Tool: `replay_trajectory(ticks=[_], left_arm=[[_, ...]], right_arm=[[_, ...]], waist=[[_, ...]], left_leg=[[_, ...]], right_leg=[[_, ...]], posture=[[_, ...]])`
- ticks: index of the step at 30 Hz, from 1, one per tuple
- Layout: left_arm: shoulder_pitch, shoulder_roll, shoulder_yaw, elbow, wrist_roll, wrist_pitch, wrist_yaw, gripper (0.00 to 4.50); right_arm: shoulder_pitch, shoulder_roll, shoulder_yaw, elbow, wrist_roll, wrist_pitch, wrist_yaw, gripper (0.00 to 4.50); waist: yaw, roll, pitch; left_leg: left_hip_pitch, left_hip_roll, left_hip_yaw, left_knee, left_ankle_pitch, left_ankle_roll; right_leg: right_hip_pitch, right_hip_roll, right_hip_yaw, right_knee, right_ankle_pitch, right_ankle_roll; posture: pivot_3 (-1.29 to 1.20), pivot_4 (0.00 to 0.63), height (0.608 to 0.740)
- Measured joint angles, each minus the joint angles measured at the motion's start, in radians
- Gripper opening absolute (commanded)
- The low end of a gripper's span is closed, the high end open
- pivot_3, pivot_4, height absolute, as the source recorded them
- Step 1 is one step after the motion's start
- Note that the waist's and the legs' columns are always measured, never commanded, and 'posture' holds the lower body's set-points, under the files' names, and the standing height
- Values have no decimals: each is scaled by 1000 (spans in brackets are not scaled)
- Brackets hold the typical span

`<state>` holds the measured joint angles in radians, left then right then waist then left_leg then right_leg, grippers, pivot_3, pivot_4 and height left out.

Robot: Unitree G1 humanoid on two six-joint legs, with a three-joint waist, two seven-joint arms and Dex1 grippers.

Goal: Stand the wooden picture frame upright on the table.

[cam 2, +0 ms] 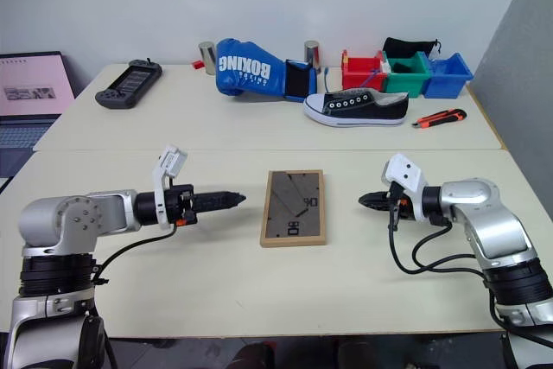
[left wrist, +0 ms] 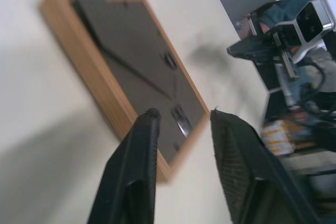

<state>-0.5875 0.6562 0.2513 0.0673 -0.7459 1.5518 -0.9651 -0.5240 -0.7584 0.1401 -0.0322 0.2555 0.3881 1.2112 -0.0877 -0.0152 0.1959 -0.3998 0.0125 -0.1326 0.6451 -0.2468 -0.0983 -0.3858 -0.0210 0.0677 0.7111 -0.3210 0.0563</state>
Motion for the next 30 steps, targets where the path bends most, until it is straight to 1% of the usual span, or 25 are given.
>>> replay_trajectory(ticks=[1,2,3,5,8,10,14,17,22,30], left_arm=[[-19,1,0,17,-3,31,11,2511],[-29,9,-2,27,-4,44,17,2792],[-38,24,-11,42,-4,49,16,2960],[-55,50,-46,81,-1,45,13,3410],[-77,51,-99,129,1,28,6,4162],[-90,51,-139,154,1,10,-10,4415],[-109,49,-196,198,6,-31,-29,4415],[-131,25,-240,244,26,-72,-28,4415],[-135,9,-280,285,41,-96,-37,4415],[-160,-45,-294,331,38,-9,-45,4415]], right_arm=[[-3,0,14,12,-2,-33,21,0],[-7,1,26,25,-8,-58,35,0],[-12,1,39,44,-16,-81,46,0],[-20,8,56,102,-43,-130,56,0],[-45,31,81,178,-78,-170,55,0],[-55,52,85,231,-82,-190,55,0],[-71,70,115,309,-123,-246,58,0],[-90,89,135,373,-164,-288,56,0],[-107,108,153,395,-197,-319,52,0],[-140,174,164,408,-237,-308,29,0]], waist=[[1,0,0],[1,0,0],[2,0,0],[3,0,0],[4,0,0],[4,0,0],[4,0,0],[4,0,0],[0,0,0],[0,0,0]], left_leg=[[0,0,0,0,0,0],[0,0,0,0,0,0],[0,0,0,0,0,0],[0,0,0,0,0,0],[0,0,0,0,1,-1],[0,0,0,0,1,-2],[0,0,0,0,1,-2],[0,0,0,0,1,-2],[1,0,0,0,1,-3],[1,0,0,1,1,-3]], right_leg=[[0,0,0,0,0,0],[0,0,0,0,0,0],[0,0,0,0,0,0],[0,0,0,0,0,0],[0,0,0,0,0,0],[0,-1,0,0,0,0],[0,0,0,0,0,0],[0,0,0,0,0,0],[0,0,0,0,0,0],[0,0,0,1,0,0]], posture=[[0,150,740],[0,150,740],[0,150,740],[0,150,740],[0,150,740],[0,150,740],[0,150,740],[0,150,740],[0,150,740],[0,150,740]])
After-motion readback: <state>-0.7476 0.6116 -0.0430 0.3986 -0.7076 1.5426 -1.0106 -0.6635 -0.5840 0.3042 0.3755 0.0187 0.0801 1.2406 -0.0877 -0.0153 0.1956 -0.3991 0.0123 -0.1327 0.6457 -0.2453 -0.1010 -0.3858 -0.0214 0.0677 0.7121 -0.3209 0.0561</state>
